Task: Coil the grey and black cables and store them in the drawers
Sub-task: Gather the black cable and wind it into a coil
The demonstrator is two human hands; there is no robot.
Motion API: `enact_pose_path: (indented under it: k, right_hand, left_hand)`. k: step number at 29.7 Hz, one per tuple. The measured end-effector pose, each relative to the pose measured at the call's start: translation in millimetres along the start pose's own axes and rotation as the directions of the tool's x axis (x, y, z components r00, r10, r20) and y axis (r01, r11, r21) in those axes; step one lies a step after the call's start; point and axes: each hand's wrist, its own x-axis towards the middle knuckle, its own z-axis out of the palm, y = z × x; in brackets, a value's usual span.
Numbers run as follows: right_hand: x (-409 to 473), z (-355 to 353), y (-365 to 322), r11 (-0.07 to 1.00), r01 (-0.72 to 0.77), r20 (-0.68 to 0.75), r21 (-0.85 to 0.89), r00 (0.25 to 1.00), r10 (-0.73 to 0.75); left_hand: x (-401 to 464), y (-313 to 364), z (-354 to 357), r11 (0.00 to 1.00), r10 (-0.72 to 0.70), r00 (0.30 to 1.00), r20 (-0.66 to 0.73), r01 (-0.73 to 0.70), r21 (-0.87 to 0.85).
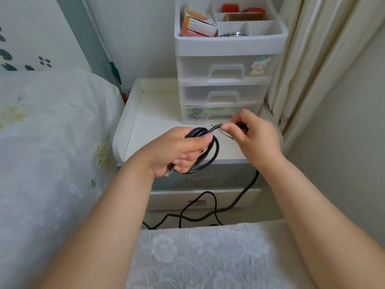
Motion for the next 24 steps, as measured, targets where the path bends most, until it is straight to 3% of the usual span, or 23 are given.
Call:
enact_pose_path:
  k: [4,11,14,16,18,21,22,24]
  right_hand:
    - [-2.9,13.5,-5.3,1.000,-0.003,-0.069,0.016,0.998,0.004]
    - [-17.2,37.9,-14.5,0.913,-0.137,-0.045,0.385,0.985,0.167]
    - [-14.7,31.1,-12.6,0.945,-0.064,-0.138,0.321,0.984,0.114]
    - [-8.1,20.3,-10.7,0.977,-0.023,-0.107,0.213,0.993,0.047]
    - [-1.8,10.8,-7.2,0.982,-0.052,0.065,0.181,0.997,0.040]
    - [3.3,-1.8,-2.4,0.890,-0.276,0.420,0.363,0.901,0.108]
    - [4.6,-4.8,0.4,0.806,-0.401,0.525,0.436,0.841,0.134]
    - [6.5,-7.7,6.0,0.615,-0.588,0.666,0.525,0.734,0.133]
  left_hand:
    - [-0.7,2.7,6.5,0.956,0.093,0.989,0.114,-0.056,-0.289]
    - [-2.4,10.4,13.9,0.938,0.079,0.995,0.066,-0.052,-0.342]
    - [-5.9,13.2,15.0,0.981,0.066,0.998,0.010,-0.063,-0.185]
    - [-7.9,14.0,13.3,0.997,0.078,0.993,-0.083,-0.077,0.011]
    - [-8.6,15.1,10.6,0.956,0.119,0.973,-0.196,-0.059,0.288]
    - [-7.1,12.4,3.4,0.670,0.236,0.931,-0.278,0.051,0.741]
    - [-6.7,11.8,3.0,0.600,0.242,0.935,-0.261,0.067,0.797]
    - [-8.3,10.9,6.1,0.620,0.185,0.965,-0.186,0.032,0.784]
